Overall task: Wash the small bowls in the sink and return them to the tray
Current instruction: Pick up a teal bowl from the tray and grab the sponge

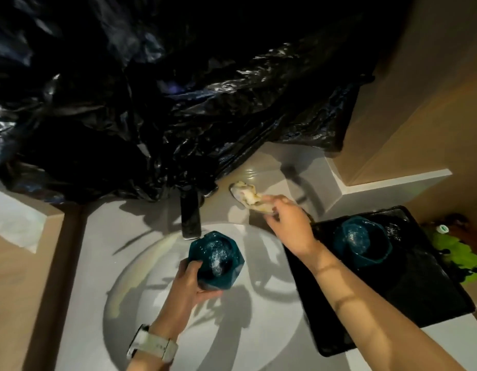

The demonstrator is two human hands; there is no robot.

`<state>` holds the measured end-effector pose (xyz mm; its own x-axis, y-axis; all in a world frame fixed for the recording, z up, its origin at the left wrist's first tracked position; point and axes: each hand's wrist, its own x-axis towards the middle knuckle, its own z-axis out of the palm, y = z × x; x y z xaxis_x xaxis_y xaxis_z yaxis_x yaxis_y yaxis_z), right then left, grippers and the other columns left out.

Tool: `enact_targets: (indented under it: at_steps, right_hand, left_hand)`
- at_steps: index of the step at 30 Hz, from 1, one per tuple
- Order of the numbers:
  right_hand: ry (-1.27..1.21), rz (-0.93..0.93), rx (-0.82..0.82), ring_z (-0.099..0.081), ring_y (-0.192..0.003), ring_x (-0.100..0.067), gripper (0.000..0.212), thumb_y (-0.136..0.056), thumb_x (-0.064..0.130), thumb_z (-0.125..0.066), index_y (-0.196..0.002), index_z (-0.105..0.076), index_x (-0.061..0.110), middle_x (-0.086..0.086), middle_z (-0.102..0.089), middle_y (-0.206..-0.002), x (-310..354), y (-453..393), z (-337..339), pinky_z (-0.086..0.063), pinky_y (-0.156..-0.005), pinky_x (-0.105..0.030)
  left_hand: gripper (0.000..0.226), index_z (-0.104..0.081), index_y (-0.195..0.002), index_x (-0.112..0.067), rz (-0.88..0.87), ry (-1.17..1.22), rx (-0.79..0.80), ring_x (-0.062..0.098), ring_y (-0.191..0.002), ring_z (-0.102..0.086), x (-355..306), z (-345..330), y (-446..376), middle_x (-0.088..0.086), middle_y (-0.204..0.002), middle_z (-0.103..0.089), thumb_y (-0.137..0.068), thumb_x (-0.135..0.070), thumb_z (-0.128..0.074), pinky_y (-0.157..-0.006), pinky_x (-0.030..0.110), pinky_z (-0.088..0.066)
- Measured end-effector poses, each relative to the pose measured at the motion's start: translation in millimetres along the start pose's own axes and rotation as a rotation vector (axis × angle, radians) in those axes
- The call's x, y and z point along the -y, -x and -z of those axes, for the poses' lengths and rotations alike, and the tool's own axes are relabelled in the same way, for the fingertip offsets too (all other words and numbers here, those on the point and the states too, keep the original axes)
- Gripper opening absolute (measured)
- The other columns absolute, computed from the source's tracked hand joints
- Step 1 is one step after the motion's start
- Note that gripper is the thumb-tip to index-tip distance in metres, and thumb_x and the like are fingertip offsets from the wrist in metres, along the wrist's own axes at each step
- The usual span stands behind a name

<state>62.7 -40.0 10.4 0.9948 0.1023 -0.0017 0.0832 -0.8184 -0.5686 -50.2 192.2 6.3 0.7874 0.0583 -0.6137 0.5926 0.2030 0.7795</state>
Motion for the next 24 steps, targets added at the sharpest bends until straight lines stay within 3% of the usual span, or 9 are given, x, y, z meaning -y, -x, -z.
enact_targets:
  at_steps: [2,4,6,8,12,16,19,22,24]
  right_hand:
    - [0.219,0.038,0.027,-0.055,-0.103,-0.031,0.056,-0.081,0.013,-0.064,-0.136,-0.051,0.018,-0.01,-0.059,-0.118,8.9,-22.5,-17.3,-0.047,-0.084,-0.035]
    - [0.29,0.004,0.059,-0.05,-0.105,-0.03,0.048,-0.087,0.025,-0.056,-0.134,-0.052,0.017,-0.011,-0.056,-0.117,12.2,-40.1,-31.6,-0.039,-0.081,-0.031]
    - [0.315,-0.11,0.107,-0.048,-0.104,-0.026,0.058,-0.085,0.05,-0.028,-0.121,-0.06,0.018,-0.008,-0.056,-0.111,14.1,-48.4,-36.5,-0.03,-0.076,-0.028]
    - [0.266,-0.092,0.066,-0.049,-0.099,-0.027,0.074,-0.076,0.055,-0.014,-0.108,-0.068,0.016,-0.01,-0.059,-0.103,16.8,-49.6,-32.3,-0.03,-0.077,-0.029]
    - [-0.102,-0.019,-0.123,-0.054,-0.094,-0.028,0.02,-0.084,0.014,-0.056,-0.088,-0.073,0.004,-0.011,-0.063,-0.097,27.7,-38.2,-15.8,-0.037,-0.08,-0.024]
    - [-0.597,-0.282,-0.155,-0.057,-0.076,-0.008,0.028,-0.092,0.002,-0.043,-0.069,-0.053,0.014,0.0,-0.056,-0.076,59.5,-20.2,4.5,-0.044,-0.071,-0.015]
    - [-0.774,-0.364,-0.098,-0.059,-0.079,-0.015,0.034,-0.094,0.002,-0.04,-0.063,-0.052,0.01,-0.003,-0.062,-0.076,78.9,-9.7,19.9,-0.043,-0.079,-0.025]
    - [-0.797,-0.347,0.0,-0.059,-0.086,-0.015,0.025,-0.098,0.009,-0.043,-0.087,-0.062,-0.002,-0.007,-0.064,-0.09,93.8,-5.9,20.3,-0.044,-0.084,-0.024]
    - [-0.8,-0.335,0.034,-0.056,-0.079,-0.015,0.032,-0.098,0.023,-0.052,-0.105,-0.058,-0.008,-0.01,-0.059,-0.089,104.1,-8.7,15.2,-0.043,-0.078,-0.026]
  left_hand:
    - [0.026,-0.049,-0.125,-0.011,0.002,-0.013,-0.013,0.03,-0.099,-0.07,1.6,14.2,-2.2,0.013,-0.12,-0.06,-0.102,-0.02,-0.042,-0.083,0.047,-0.059]
    - [0.024,-0.052,-0.122,-0.013,0.008,0.027,-0.051,0.029,-0.1,-0.068,2.4,25.8,-4.3,0.013,-0.12,-0.061,-0.1,-0.02,-0.046,-0.085,0.05,-0.057]
    - [0.017,-0.055,-0.115,-0.013,-0.012,0.065,-0.074,0.029,-0.105,-0.064,3.0,36.6,-7.6,0.014,-0.12,-0.061,-0.1,-0.016,-0.047,-0.08,0.049,-0.058]
    - [0.016,-0.055,-0.114,-0.015,-0.029,0.046,-0.056,0.029,-0.109,-0.062,1.4,45.4,-10.8,0.013,-0.121,-0.061,-0.1,-0.016,-0.047,-0.076,0.048,-0.058]
    - [0.028,-0.052,-0.123,-0.016,-0.025,0.058,0.05,0.029,-0.109,-0.064,-2.4,59.2,-13.9,0.01,-0.124,-0.061,-0.098,-0.028,-0.051,-0.08,0.057,-0.057]
    - [0.059,-0.054,-0.13,-0.018,-0.036,0.07,0.105,0.03,-0.109,-0.067,-7.5,67.5,-16.2,0.01,-0.126,-0.064,-0.086,-0.056,-0.059,-0.083,0.056,-0.057]
    - [0.057,-0.054,-0.128,-0.015,-0.053,0.098,0.089,0.029,-0.108,-0.067,-13.0,68.5,-11.4,0.013,-0.125,-0.064,-0.088,-0.056,-0.059,-0.081,0.053,-0.058]
    - [0.038,-0.055,-0.119,-0.016,-0.045,0.117,0.011,0.03,-0.107,-0.065,-18.3,68.8,-7.6,0.013,-0.124,-0.061,-0.093,-0.043,-0.054,-0.074,0.048,-0.061]
    - [0.031,-0.054,-0.116,-0.017,-0.028,0.109,-0.017,0.031,-0.106,-0.064,-21.6,69.5,-5.7,0.014,-0.124,-0.06,-0.095,-0.04,-0.052,-0.074,0.049,-0.06]
